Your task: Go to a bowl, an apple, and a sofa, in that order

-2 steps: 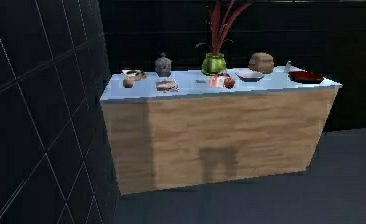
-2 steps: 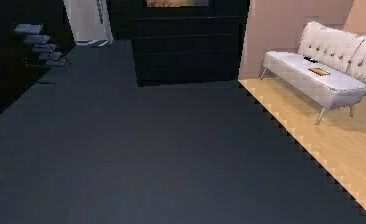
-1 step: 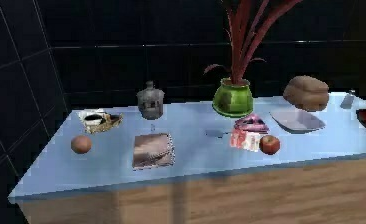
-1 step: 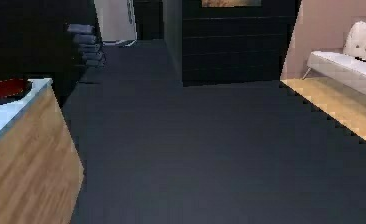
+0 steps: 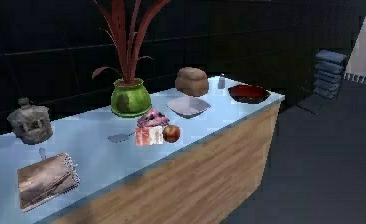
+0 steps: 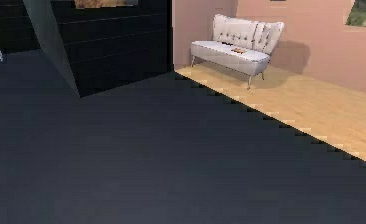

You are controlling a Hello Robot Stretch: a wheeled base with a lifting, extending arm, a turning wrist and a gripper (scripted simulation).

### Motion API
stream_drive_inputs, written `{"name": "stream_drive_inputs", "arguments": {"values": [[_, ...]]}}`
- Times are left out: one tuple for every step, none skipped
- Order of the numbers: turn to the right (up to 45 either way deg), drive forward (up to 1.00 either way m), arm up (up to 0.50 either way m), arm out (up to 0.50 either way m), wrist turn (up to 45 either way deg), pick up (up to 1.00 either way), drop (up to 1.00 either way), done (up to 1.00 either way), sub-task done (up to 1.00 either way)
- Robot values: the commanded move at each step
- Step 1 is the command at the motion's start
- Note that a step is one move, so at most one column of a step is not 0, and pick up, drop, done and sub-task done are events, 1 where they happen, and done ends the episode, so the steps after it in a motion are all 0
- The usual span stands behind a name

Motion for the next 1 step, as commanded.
{"name": "stream_drive_inputs", "arguments": {"values": [[0.0,0.0,0.0,0.0,0.0,0.0,0.0,0.0,1.0]]}}
